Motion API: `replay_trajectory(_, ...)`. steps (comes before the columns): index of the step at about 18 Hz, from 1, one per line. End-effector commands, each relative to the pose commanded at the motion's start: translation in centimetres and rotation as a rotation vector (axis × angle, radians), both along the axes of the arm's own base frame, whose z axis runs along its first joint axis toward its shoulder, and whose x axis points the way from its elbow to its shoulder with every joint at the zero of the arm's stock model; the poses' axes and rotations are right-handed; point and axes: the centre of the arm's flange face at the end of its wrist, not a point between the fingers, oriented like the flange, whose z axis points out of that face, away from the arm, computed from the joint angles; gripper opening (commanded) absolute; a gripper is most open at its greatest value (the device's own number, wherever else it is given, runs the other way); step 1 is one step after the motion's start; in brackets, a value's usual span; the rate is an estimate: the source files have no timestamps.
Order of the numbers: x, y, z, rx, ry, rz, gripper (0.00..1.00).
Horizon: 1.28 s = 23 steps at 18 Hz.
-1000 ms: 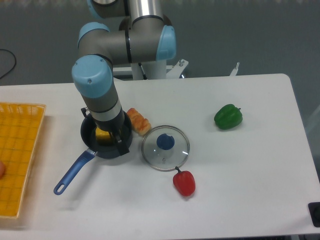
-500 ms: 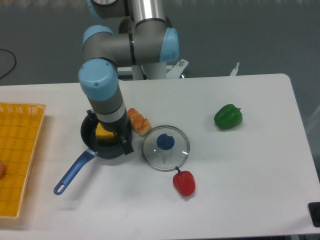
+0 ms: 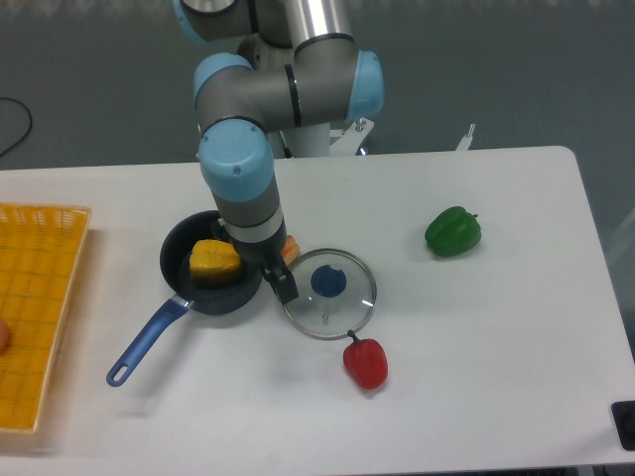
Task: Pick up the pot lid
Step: 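Move the gripper from the frying pan over to the glass lid's blue knob, then lower the open gripper down onto the blue knob of the glass lid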
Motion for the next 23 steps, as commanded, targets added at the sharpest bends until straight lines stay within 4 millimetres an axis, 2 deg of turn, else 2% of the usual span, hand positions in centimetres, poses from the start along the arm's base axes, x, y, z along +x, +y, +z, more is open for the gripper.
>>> replay_trajectory(4, -2.9, -1.1, -2.3, -0.110, 0.024, -0.313, 1.00)
replay_trajectory(9, -5.7, -2.6, -5.0, -0.224, 0.018, -0.524, 1.00)
replay_trajectory(19, -7.4, -1.0, -7.0, -0.199, 0.057, -0.571, 1.00)
replay_trajectory(23, -6.6, -1.0, -8.8, -0.208, 0.044, -0.582, 1.00)
